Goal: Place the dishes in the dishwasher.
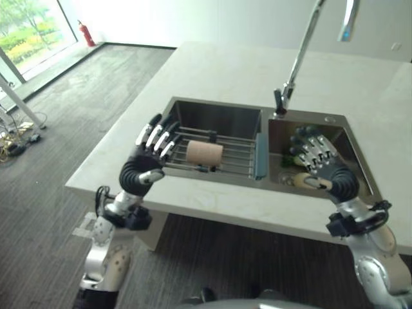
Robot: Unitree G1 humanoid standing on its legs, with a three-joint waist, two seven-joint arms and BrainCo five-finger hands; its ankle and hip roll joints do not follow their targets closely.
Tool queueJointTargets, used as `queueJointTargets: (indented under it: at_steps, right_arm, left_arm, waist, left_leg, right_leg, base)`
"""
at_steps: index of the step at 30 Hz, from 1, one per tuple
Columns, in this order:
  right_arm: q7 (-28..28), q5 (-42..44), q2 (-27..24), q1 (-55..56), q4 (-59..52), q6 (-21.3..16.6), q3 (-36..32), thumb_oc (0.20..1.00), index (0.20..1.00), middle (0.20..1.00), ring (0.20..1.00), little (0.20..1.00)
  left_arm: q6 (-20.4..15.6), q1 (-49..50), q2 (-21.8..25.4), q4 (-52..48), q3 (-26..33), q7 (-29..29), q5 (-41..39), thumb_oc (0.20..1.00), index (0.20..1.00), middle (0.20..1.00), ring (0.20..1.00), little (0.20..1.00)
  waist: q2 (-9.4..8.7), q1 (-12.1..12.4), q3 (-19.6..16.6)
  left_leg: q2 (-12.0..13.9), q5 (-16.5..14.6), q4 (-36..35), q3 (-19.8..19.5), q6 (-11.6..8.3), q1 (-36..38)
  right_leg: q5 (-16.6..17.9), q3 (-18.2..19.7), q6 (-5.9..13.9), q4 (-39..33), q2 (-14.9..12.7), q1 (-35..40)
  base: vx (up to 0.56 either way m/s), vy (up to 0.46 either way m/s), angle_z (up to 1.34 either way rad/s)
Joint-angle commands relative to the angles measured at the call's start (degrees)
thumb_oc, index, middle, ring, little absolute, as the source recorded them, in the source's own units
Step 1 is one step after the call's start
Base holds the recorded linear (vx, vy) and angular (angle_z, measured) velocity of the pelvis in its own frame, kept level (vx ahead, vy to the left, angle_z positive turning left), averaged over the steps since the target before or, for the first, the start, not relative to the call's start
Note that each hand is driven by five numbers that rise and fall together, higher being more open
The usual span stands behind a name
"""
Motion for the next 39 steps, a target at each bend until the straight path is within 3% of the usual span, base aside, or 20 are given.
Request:
queueJointTargets:
  at_steps: [1,4,5,6,8,10,11,14,15,16,21,22,24,25,27,33,35,36,37,39]
  right_arm:
    - [-1.2,2.3,0.0,-2.5,-2.4,-3.4,-1.1,1.000,1.000,1.000,1.000,1.000]
    - [-1.1,2.8,-1.0,-1.8,-2.0,-3.5,-2.0,1.000,1.000,1.000,1.000,1.000]
    - [-1.3,1.1,-1.2,-1.7,-1.7,-4.4,-1.9,1.000,1.000,1.000,1.000,1.000]
    - [-1.9,0.1,-1.9,-1.8,-1.5,-4.7,-2.4,1.000,1.000,1.000,1.000,1.000]
    - [-2.2,0.8,-2.7,-2.5,-1.2,-4.4,-3.0,1.000,1.000,1.000,1.000,1.000]
    - [1.8,2.0,-3.2,-1.9,-0.6,-3.3,-5.1,1.000,1.000,1.000,1.000,1.000]
    - [2.4,1.9,-3.5,-1.4,0.0,-3.5,-6.2,1.000,1.000,1.000,1.000,1.000]
    - [0.9,2.3,-4.1,-2.2,-0.5,-2.3,-7.2,1.000,1.000,1.000,1.000,1.000]
    - [0.5,2.4,-2.8,-1.2,-2.1,-1.4,-8.5,1.000,1.000,1.000,1.000,1.000]
    - [0.3,1.9,-0.8,-0.1,-3.1,-1.3,-8.5,1.000,1.000,1.000,1.000,1.000]
    - [-1.7,-1.2,1.7,-1.4,-2.5,-1.0,-6.0,1.000,1.000,1.000,1.000,1.000]
    - [-1.3,-1.3,2.0,-2.2,-2.1,-0.8,-5.6,1.000,1.000,1.000,1.000,1.000]
    - [-1.6,-1.6,1.7,-3.3,-1.8,-0.1,-5.0,1.000,1.000,1.000,1.000,1.000]
    - [-2.6,-1.2,0.8,-2.7,-1.6,-0.5,-5.7,1.000,1.000,1.000,1.000,1.000]
    - [-2.7,0.3,0.2,-2.4,-1.1,-1.5,-6.4,1.000,1.000,1.000,1.000,1.000]
    - [-2.6,0.8,-0.6,-2.9,-0.2,-1.1,-4.6,1.000,1.000,1.000,1.000,1.000]
    - [-2.7,0.4,-1.8,-3.6,0.4,0.2,-4.5,1.000,1.000,1.000,1.000,1.000]
    - [-2.5,0.7,-2.6,-3.7,0.3,0.4,-4.6,1.000,1.000,1.000,1.000,1.000]
    - [-1.9,0.7,-3.6,-3.6,0.3,0.4,-4.6,1.000,1.000,1.000,1.000,1.000]
    - [-1.3,0.6,-4.7,-5.2,0.7,1.1,-4.3,1.000,1.000,1.000,1.000,1.000]
  left_arm:
    - [-2.8,-0.8,0.5,-1.7,0.0,0.6,1.1,1.000,1.000,1.000,1.000,1.000]
    - [-3.5,-0.5,0.6,-2.3,0.6,1.6,0.6,1.000,1.000,1.000,1.000,1.000]
    - [-4.6,-0.8,0.1,-2.6,0.2,1.8,0.5,1.000,1.000,1.000,1.000,1.000]
    - [-5.2,-0.3,-0.5,-3.1,0.4,1.9,0.9,1.000,1.000,1.000,1.000,1.000]
    - [-5.7,0.0,-0.2,-3.3,0.6,2.7,1.6,1.000,1.000,1.000,1.000,1.000]
    - [-7.4,0.9,0.1,-2.5,2.7,3.9,-2.7,1.000,1.000,1.000,1.000,1.000]
    - [-8.3,1.1,-0.5,-1.6,3.4,2.8,-3.7,1.000,1.000,1.000,1.000,1.000]
    - [-9.0,1.4,-0.9,-1.8,4.2,1.6,-3.4,1.000,1.000,1.000,1.000,1.000]
    - [-7.9,1.3,-0.5,-2.9,5.5,2.6,-3.2,1.000,1.000,1.000,1.000,1.000]
    - [-5.9,-0.3,-0.6,-2.9,5.8,4.1,-2.7,1.000,1.000,1.000,1.000,1.000]
    - [-5.9,-4.4,0.5,-2.3,4.7,8.6,6.7,1.000,1.000,1.000,1.000,1.000]
    - [-5.5,-5.0,0.7,-2.2,4.7,9.5,7.9,1.000,1.000,1.000,1.000,1.000]
    - [-4.1,-6.1,1.9,-2.5,4.5,11.4,9.9,1.000,1.000,1.000,1.000,1.000]
    - [-2.8,-7.0,3.5,-2.4,4.6,11.3,9.3,1.000,1.000,1.000,1.000,1.000]
    - [-2.9,-6.9,3.9,-2.0,4.9,11.3,10.5,1.000,1.000,1.000,1.000,1.000]
    - [-4.0,-4.0,3.9,-1.6,4.8,13.5,15.9,1.000,1.000,1.000,1.000,1.000]
    - [-9.0,-4.0,5.0,-1.5,4.9,14.9,22.2,1.000,1.000,1.000,1.000,1.000]
    - [-10.4,-4.1,5.7,-1.9,4.8,16.0,23.6,1.000,1.000,1.000,1.000,1.000]
    - [-11.5,-4.4,6.4,-1.9,4.9,18.0,28.6,1.000,1.000,1.000,1.000,1.000]
    - [-10.0,-5.3,8.7,-0.9,5.1,23.3,37.6,1.000,1.000,1.000,1.000,1.000]
  waist:
    - [0.65,-0.5,-2.2]
    - [0.03,-1.0,-2.1]
    - [-0.86,-1.2,-0.8]
    - [-1.27,-1.3,0.6]
    - [-1.16,-1.4,0.8]
    - [0.67,-1.6,-0.6]
    - [1.20,-1.7,-1.0]
    - [1.77,-1.3,-1.5]
    - [1.81,-1.3,-1.8]
    - [1.38,-1.1,-2.0]
    - [1.22,-0.3,-1.4]
    - [1.15,0.0,-1.1]
    - [1.03,0.0,-0.9]
    - [0.59,-0.6,-0.9]
    - [-0.25,-0.9,-0.7]
    - [-0.08,-0.7,-1.5]
    - [-1.30,-1.2,-0.9]
    - [-1.70,-1.3,-0.4]
    - [-1.67,-1.1,0.3]
    - [-0.86,-1.7,0.6]
  left_leg:
    - [1.2,-2.5,-1.3,-4.7,-3.20,1.6]
    - [1.3,-2.5,5.4,-2.0,-5.20,0.2]
    - [3.1,0.3,18.9,-1.2,-7.47,-5.3]
    - [6.4,4.2,26.8,-3.2,-9.48,-11.0]
    - [9.1,3.7,22.2,-1.9,-9.27,-10.9]
    - [13.3,5.3,-0.9,-2.5,-9.91,-4.6]
    - [14.9,5.7,-1.3,-2.6,-11.17,-5.5]
    - [14.8,4.9,-1.3,-3.1,-11.25,-5.2]
    - [12.9,3.8,-1.3,-2.2,-10.26,-4.5]
    - [10.4,2.5,-1.3,-3.2,-8.59,-4.3]
    - [6.1,0.2,-1.3,-5.3,-4.78,-3.9]
    - [6.0,0.0,-1.3,-5.1,-4.60,-3.9]
    - [6.1,-0.1,-1.3,-4.8,-4.47,-4.2]
    - [5.7,-0.1,-1.3,-5.0,-4.60,-4.5]
    - [5.2,-0.1,-1.3,-4.1,-4.96,-4.3]
    - [5.1,-0.6,-0.1,-1.6,-5.69,-1.8]
    - [6.1,-3.1,12.4,0.4,-6.68,-5.2]
    - [6.4,-2.6,18.7,-0.5,-7.36,-7.8]
    - [6.9,-0.8,23.7,-4.2,-8.41,-11.3]
    - [7.9,-1.6,15.3,-4.4,-7.88,-9.4]
  right_leg:
    - [-0.3,2.8,2.19,-1.3,2.4,0.4]
    - [0.3,3.9,1.22,-4.3,2.4,2.2]
    - [0.4,4.3,-0.20,-4.4,1.7,2.6]
    - [0.5,4.5,-1.34,-4.9,1.5,3.4]
    - [0.6,4.6,-0.98,-6.1,1.4,4.1]
    - [-0.1,6.3,1.35,-8.0,-0.2,4.2]
    - [-0.8,5.6,1.75,-8.0,-1.1,4.8]
    - [-1.0,4.6,2.74,-8.0,-3.2,5.6]
    - [-0.3,3.2,5.41,-7.7,-6.4,6.6]
    - [-1.0,3.2,6.73,-5.1,-8.4,6.1]
    - [-0.9,3.0,6.72,9.4,-11.5,-0.2]
    - [-0.7,2.5,6.77,10.2,-11.4,-0.8]
    - [-2.6,3.5,6.62,8.1,-8.3,-1.5]
    - [-3.7,6.0,5.22,3.3,-4.2,-1.2]
    - [-1.0,6.1,4.15,-3.3,-2.2,-0.4]
    - [0.9,5.7,3.13,-7.9,-1.1,2.8]
    - [0.8,6.5,1.79,-7.7,-1.8,3.5]
    - [0.9,6.9,1.13,-7.6,-1.6,3.5]
    - [1.3,7.5,0.44,-7.8,-1.0,3.4]
    - [1.6,8.2,1.46,-8.0,-0.9,2.7]
  base:
    - [0.15,-0.166,-0.04]
    - [0.09,-0.203,-0.04]
    - [0.02,-0.153,0.03]
    - [0.05,-0.113,0.09]
    - [0.19,0.189,-0.18]
    - [0.46,0.657,-0.78]
    - [0.40,0.618,-0.72]
    - [0.33,0.562,-0.13]
    - [0.47,0.877,0.07]
    - [0.45,0.864,0.08]
    - [0.18,0.421,-0.01]
    - [0.08,0.186,-0.11]
    - [0.09,0.055,-0.23]
    - [0.12,-0.050,-0.23]
    - [0.09,-0.121,-0.02]
    - [0.14,-0.266,0.09]
    - [0.09,-0.231,0.02]
    - [0.05,-0.184,0.17]
    - [0.06,-0.080,0.29]
    - [0.12,0.179,-0.26]
